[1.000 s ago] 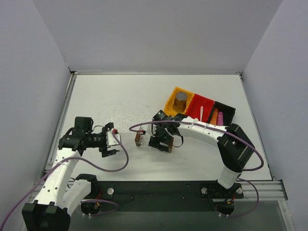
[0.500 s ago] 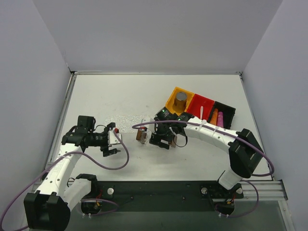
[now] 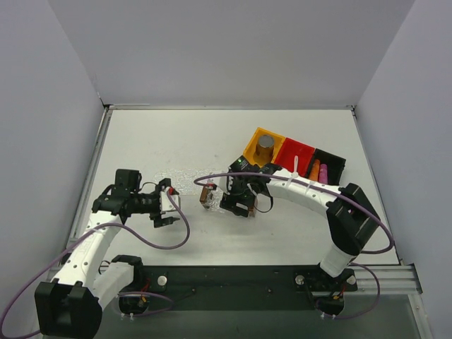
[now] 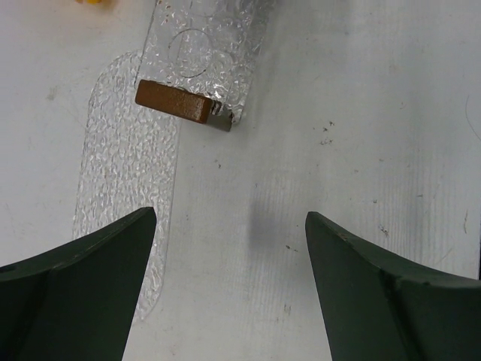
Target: Prepare toiletry sets of a toothbrush and toothpaste on the tray
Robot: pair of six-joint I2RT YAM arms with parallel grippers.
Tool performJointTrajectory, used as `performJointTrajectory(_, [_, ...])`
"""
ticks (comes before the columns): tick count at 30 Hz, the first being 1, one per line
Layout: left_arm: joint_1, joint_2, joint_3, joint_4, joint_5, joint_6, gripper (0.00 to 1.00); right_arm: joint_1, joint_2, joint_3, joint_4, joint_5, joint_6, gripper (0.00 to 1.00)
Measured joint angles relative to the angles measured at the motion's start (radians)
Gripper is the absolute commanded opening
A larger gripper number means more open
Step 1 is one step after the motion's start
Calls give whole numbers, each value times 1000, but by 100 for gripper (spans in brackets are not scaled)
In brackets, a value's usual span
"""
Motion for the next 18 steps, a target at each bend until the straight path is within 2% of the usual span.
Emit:
performJointTrajectory(1, [-2, 1, 0, 6, 3, -3, 91, -5, 5, 0, 7, -2, 0, 46])
performJointTrajectory(4, [-3, 3, -2, 31, 11, -23, 91, -21, 22, 4, 19, -19, 2, 33])
performJointTrajectory(7, [-3, 3, -15, 57, 16, -40, 90, -32, 31, 18, 27, -34, 3, 24])
performJointTrajectory(13, [0, -39, -86, 109, 19, -89, 90, -47, 40, 49, 39, -79, -5, 12])
performJointTrajectory(18, [12, -86, -111, 140, 29, -118, 90, -63, 40, 56, 39, -132, -15, 8])
